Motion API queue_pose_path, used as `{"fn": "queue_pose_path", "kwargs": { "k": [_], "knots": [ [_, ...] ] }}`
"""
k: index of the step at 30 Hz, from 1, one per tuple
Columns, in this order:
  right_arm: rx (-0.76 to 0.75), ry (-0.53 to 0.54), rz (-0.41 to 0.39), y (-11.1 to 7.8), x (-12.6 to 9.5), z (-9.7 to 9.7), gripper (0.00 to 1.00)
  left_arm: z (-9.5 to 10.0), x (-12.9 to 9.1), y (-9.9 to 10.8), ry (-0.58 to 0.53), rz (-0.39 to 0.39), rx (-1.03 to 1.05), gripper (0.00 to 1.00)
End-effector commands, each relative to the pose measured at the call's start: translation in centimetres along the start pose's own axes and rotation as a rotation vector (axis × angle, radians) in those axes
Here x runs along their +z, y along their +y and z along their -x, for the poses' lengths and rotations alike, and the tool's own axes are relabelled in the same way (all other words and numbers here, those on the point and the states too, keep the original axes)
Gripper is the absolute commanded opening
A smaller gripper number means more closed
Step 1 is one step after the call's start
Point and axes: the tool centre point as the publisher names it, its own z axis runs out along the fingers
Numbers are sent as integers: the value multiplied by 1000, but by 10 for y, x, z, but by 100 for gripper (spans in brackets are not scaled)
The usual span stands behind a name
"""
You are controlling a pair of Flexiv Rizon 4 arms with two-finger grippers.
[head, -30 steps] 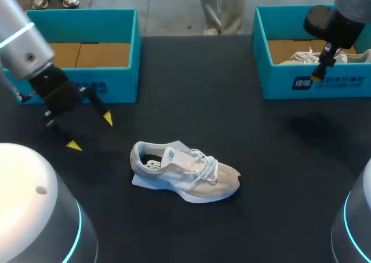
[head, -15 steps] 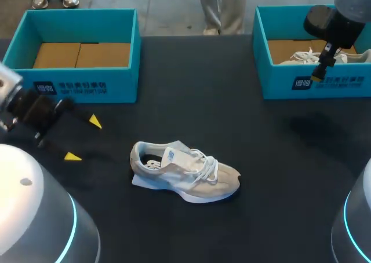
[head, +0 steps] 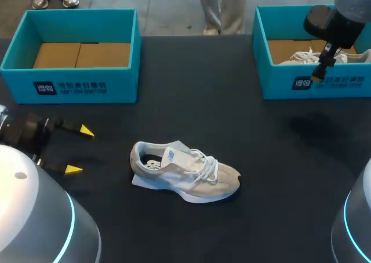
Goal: Take the shoe out of the shoebox, open the shoe tongue, remove and reinsert the insole, then place the shoe into the shoebox
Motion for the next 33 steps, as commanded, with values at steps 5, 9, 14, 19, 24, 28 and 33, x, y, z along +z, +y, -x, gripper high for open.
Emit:
{"fn": "queue_pose_path", "kwargs": {
  "k": [5,9,14,19,24,28,33],
  "knots": [
    [0,0,0,0,0,0,100,-16,-2,4,-115,21,-56,100],
    [0,0,0,0,0,0,100,-18,-2,7,-125,41,-70,100],
    [0,0,0,0,0,0,100,-18,-2,7,-125,41,-70,100],
    [0,0,0,0,0,0,100,-18,-2,7,-125,41,-70,100],
    [0,0,0,0,0,0,100,-18,-2,7,-125,41,-70,100],
    [0,0,0,0,0,0,100,-18,-2,7,-125,41,-70,100],
    [0,0,0,0,0,0,100,-18,-2,7,-125,41,-70,100]
  ]
}}
